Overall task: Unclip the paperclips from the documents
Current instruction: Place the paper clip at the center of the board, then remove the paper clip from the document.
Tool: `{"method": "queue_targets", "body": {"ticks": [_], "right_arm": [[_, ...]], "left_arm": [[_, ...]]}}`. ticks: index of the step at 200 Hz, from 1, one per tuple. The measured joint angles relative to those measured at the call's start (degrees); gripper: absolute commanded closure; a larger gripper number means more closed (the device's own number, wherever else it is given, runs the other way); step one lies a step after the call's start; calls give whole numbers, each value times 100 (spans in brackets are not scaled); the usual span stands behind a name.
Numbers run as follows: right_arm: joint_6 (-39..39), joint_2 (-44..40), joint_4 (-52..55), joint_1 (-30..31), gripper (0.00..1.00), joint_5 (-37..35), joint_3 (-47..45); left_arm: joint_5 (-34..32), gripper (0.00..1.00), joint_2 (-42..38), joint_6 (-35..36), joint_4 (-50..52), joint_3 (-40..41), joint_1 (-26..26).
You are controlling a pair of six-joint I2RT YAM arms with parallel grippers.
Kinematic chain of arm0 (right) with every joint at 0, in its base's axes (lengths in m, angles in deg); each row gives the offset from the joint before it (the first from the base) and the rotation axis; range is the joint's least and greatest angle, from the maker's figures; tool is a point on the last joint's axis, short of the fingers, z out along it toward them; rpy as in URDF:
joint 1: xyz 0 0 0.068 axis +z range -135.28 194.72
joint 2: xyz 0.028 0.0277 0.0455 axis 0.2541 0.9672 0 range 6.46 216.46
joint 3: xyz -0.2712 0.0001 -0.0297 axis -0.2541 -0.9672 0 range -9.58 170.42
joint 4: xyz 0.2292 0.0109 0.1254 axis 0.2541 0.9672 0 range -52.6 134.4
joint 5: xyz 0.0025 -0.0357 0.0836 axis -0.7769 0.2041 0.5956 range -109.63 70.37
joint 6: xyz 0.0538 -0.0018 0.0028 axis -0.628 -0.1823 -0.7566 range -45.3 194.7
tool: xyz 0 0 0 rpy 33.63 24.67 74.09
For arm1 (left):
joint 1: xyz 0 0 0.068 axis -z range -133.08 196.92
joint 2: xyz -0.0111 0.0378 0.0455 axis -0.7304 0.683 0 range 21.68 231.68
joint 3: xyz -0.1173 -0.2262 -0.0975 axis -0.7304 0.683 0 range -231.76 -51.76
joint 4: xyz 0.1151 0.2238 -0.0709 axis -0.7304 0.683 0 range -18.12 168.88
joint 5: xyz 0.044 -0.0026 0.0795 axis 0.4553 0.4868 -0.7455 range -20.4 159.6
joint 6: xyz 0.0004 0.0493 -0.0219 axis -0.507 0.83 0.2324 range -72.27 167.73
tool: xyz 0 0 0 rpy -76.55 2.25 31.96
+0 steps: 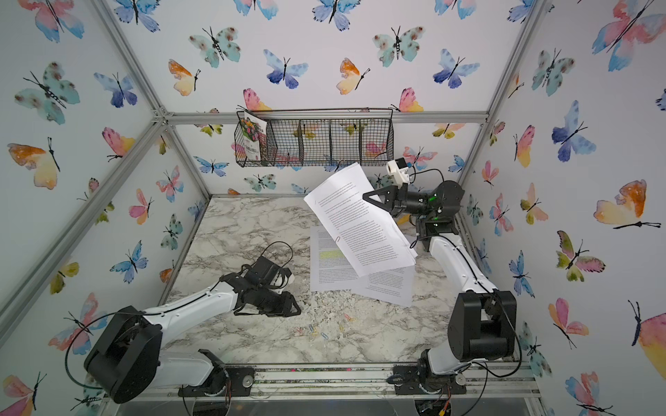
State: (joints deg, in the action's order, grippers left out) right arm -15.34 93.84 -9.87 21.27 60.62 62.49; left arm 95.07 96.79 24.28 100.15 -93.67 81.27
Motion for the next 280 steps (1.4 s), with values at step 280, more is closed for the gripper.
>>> {"method": "queue_targets", "body": {"ticks": [280], "right_arm": [[-925, 1419, -240, 1451, 98, -168, 3224]], "left_arm": [[1499, 32, -1998, 872, -1095, -1397, -699]]}}
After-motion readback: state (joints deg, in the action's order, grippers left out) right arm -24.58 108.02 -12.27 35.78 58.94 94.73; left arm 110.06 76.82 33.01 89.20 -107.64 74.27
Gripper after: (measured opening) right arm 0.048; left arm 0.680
